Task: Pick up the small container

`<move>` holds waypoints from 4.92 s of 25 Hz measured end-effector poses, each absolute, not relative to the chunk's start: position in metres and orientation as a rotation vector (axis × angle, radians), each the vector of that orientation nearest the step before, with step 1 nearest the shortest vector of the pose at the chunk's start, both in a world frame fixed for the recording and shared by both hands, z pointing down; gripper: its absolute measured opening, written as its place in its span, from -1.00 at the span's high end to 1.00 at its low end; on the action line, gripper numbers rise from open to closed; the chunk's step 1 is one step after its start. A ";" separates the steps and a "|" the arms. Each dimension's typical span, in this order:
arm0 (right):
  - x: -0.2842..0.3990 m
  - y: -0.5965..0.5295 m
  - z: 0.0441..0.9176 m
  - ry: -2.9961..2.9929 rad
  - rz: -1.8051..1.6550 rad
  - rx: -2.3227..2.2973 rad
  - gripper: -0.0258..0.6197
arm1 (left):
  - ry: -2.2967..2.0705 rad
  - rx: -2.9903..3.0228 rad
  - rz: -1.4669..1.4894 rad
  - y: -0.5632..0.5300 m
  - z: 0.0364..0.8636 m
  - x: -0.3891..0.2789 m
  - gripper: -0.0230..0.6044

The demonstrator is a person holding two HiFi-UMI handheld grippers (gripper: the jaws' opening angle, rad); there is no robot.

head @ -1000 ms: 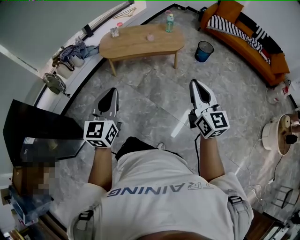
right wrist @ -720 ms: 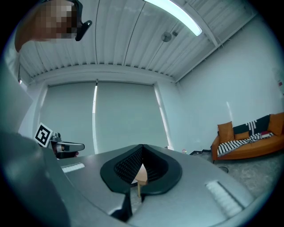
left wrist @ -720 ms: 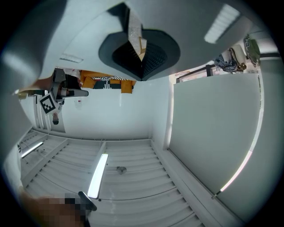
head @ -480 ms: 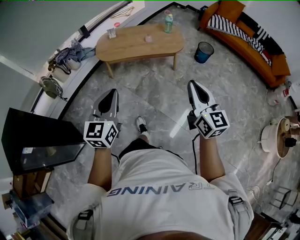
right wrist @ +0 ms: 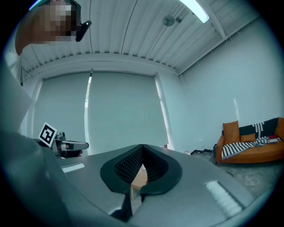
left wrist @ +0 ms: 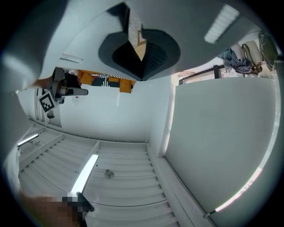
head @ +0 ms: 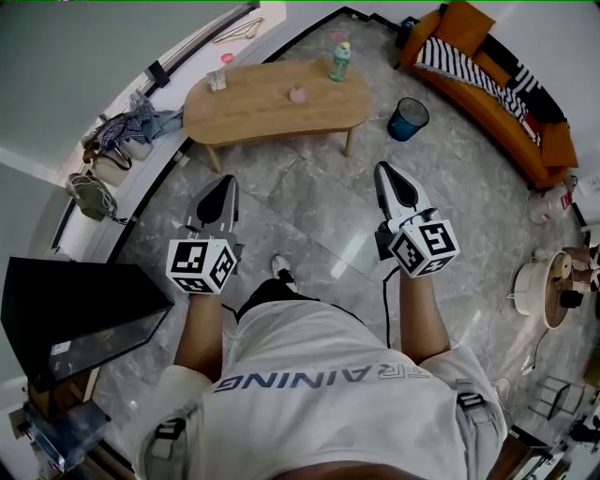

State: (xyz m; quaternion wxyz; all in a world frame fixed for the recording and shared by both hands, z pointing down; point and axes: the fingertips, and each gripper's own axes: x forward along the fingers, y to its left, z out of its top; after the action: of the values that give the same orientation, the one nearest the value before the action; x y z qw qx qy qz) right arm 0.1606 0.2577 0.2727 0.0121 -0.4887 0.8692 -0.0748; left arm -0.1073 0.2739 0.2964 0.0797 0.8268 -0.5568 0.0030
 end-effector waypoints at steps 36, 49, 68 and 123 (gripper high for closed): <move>0.140 -0.163 0.291 2.877 -0.322 -1.245 0.88 | -1.917 2.262 0.055 -0.081 0.297 -0.114 0.93; 0.170 -0.269 0.330 2.874 -0.434 -1.303 0.88 | -1.875 2.243 0.128 -0.192 0.321 -0.088 0.93; 0.096 -0.275 0.309 2.793 -0.341 -1.544 0.88 | -1.710 2.385 0.113 -0.234 0.324 -0.168 0.93; 0.071 -0.352 0.600 3.187 -0.728 -1.447 -0.49 | -1.587 2.216 0.261 -0.308 0.523 -0.116 0.93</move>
State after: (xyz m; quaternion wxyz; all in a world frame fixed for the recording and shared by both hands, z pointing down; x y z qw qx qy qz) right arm 0.0712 -0.3524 0.5996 -0.2152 -0.3953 0.8706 -0.1989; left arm -0.1158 -0.3080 0.5226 0.2001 0.7929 -0.5679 0.0935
